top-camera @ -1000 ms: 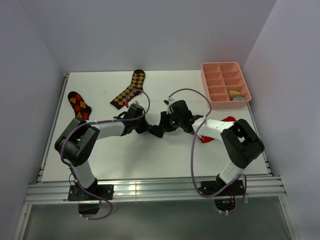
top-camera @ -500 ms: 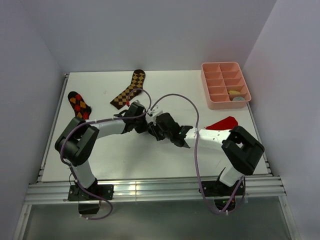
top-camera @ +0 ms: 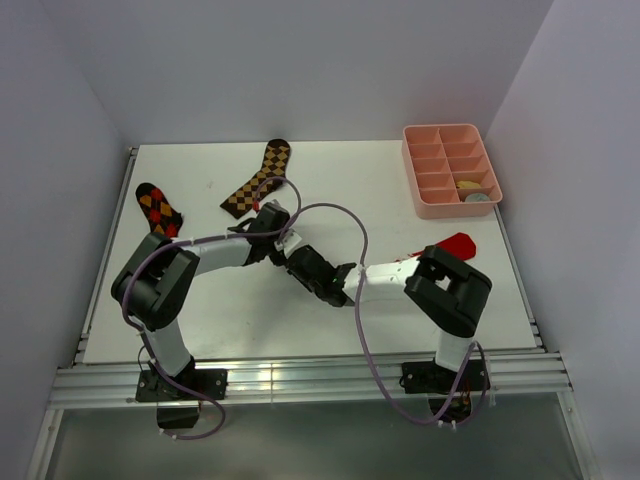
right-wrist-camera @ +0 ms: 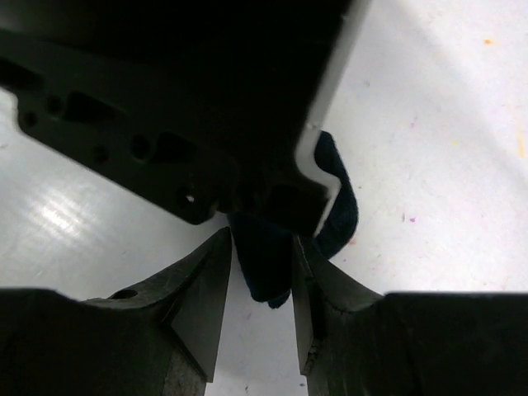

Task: Roll the socks
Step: Roll the sock at the center of the board.

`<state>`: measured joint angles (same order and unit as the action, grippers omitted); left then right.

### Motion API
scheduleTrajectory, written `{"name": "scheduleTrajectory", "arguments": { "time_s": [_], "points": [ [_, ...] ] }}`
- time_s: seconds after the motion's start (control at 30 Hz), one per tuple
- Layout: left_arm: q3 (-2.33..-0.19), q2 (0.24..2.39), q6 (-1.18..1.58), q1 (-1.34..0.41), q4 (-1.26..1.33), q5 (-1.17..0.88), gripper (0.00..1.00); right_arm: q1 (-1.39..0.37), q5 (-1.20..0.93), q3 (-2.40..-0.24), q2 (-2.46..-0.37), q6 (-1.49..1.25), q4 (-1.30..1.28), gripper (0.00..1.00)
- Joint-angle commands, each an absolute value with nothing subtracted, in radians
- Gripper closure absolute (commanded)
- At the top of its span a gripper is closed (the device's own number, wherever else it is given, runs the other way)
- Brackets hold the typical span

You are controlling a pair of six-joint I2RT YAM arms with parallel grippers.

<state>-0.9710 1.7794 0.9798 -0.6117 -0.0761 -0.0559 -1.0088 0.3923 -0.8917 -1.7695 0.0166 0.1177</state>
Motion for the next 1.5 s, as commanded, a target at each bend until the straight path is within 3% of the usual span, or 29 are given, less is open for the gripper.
{"name": "scheduleTrajectory", "arguments": {
  "time_s": [0.0, 0.1, 0.17, 0.23, 0.33, 0.43, 0.47, 0.53, 0.57, 0.67, 0.8, 1.07, 1.47],
  "points": [
    [-1.002, 1.784, 0.954, -0.620, -0.083, -0.095, 1.00, -1.020, 0.469, -0.936, -1.834, 0.023, 0.097, 0.59],
    [-1.002, 1.779, 0.951, -0.620, -0.081, -0.106, 1.00, -1.017, 0.479, -0.956, -1.858, 0.002, 0.060, 0.71],
    [-1.002, 1.778, 0.946, -0.620, -0.081, -0.107, 1.00, -1.011, 0.450, -0.959, -1.859, -0.030, 0.040, 0.89],
    [-1.005, 1.779, 0.931, -0.620, -0.086, -0.110, 1.00, -0.993, 0.372, -0.948, -1.832, -0.047, 0.037, 1.00],
    [-0.999, 1.760, 0.928, -0.618, -0.089, -0.097, 0.94, -0.948, 0.258, -0.953, -1.804, -0.081, 0.008, 1.00],
    [-0.988, 1.734, 0.925, -0.620, -0.084, -0.061, 0.80, -0.879, 0.099, -0.986, -1.789, -0.133, -0.060, 1.00],
    [-0.986, 1.729, 0.923, -0.620, -0.086, -0.043, 0.68, -0.859, 0.006, -0.995, -1.792, -0.146, -0.093, 1.00],
    [-0.976, 1.712, 0.936, -0.620, -0.083, -0.026, 0.58, -0.792, -0.110, -1.012, -1.796, -0.189, -0.113, 1.00],
    [-0.970, 1.704, 0.940, -0.620, -0.078, -0.017, 0.49, -0.769, -0.164, -1.012, -1.796, -0.201, -0.121, 1.00],
    [-0.933, 1.674, 0.968, -0.620, -0.060, -0.005, 0.40, -0.674, -0.383, -1.008, -1.816, -0.262, -0.097, 1.00],
    [-0.891, 1.625, 1.002, -0.618, -0.034, 0.055, 0.40, -0.565, -0.673, -0.996, -1.876, -0.363, -0.049, 1.00],
    [-0.842, 1.571, 1.005, -0.617, 0.054, 0.055, 0.40, -0.450, -0.929, -0.996, -2.023, -0.500, 0.081, 1.00],
    [-0.853, 1.667, 1.025, -0.617, 0.114, 0.009, 0.43, -0.370, -0.943, -1.038, -2.117, -0.537, 0.051, 1.00]
  ]
}}
